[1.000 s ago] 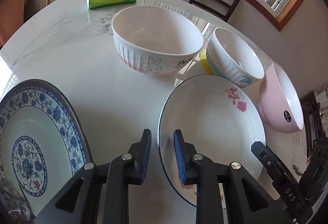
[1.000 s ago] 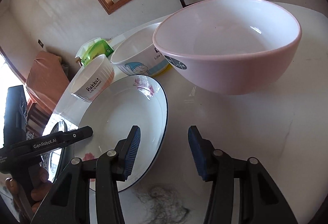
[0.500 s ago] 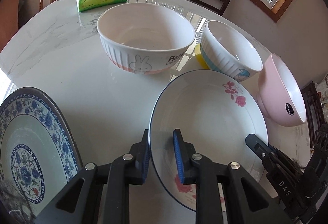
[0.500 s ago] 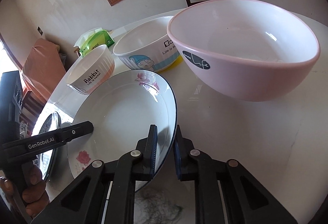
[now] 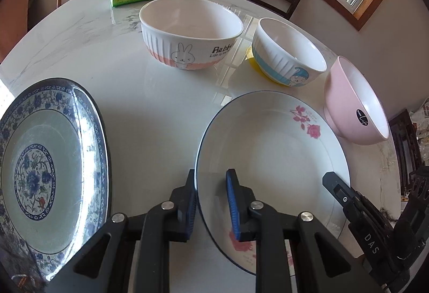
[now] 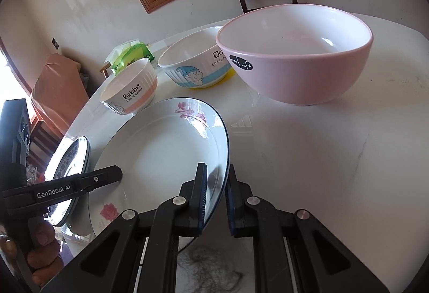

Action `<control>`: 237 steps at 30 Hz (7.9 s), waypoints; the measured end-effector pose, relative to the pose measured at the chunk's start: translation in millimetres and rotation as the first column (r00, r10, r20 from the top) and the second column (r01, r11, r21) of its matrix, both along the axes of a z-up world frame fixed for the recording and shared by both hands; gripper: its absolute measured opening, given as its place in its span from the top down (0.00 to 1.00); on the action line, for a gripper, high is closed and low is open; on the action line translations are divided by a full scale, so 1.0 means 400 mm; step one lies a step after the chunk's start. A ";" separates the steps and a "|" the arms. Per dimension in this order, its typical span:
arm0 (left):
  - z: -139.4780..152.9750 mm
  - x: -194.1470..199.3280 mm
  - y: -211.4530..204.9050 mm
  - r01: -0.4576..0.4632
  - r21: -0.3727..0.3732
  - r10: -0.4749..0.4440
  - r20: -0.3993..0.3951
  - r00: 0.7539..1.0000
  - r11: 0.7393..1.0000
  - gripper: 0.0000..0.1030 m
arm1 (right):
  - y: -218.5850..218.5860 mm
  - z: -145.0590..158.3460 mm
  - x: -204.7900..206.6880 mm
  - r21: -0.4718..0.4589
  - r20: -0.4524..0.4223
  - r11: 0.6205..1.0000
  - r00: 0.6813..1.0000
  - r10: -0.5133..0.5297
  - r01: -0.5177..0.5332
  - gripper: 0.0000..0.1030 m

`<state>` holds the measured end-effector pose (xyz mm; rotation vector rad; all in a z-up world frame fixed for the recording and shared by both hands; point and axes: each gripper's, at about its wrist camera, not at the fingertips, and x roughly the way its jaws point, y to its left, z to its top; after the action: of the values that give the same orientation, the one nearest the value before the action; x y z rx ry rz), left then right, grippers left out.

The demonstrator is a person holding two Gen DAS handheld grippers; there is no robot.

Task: Organize plates and bowls
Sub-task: 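Lift the white pink-flower plate and carry it over the blue plates, then lower the white plate onto the blue plate stack and open both grippers, then withdraw both tools from the plate stack toward the bowls, then move both tools to the rim of the pink bowl, then close both grippers on the pink bowl rim and lift it, then carry the held pink bowl over the white plate on the stack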

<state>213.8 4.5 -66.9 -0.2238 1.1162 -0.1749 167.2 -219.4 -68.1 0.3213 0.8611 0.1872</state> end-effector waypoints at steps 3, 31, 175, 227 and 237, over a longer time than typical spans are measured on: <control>0.014 -0.030 0.000 0.000 -0.001 0.000 0.011 1.000 1.000 0.80 | 0.001 0.015 -0.025 0.006 0.012 1.000 1.000 -0.002 0.002 0.87; 0.100 -0.192 0.316 -0.220 -0.027 0.221 0.039 0.975 0.975 0.80 | 0.318 0.095 -0.046 -0.037 0.065 0.973 0.971 0.228 -0.226 0.87; 0.146 0.018 -0.264 0.096 -0.095 -0.085 0.113 0.990 0.991 0.37 | -0.311 0.157 -0.057 -0.008 0.271 0.985 0.948 -0.167 0.175 0.38; 0.120 -0.121 -0.240 0.011 0.128 -0.014 0.024 1.000 0.992 0.81 | -0.096 0.150 -0.074 0.016 -0.010 0.993 0.993 0.115 -0.115 0.88; 0.161 -0.241 -0.058 -0.116 0.197 0.094 0.118 0.989 0.973 0.78 | 0.076 0.170 -0.139 0.018 0.032 0.977 0.977 0.213 -0.213 0.87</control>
<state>117.4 -18.6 -2.4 -0.0891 1.0045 0.0225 111.8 -189.1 0.0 0.2450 0.8640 0.3997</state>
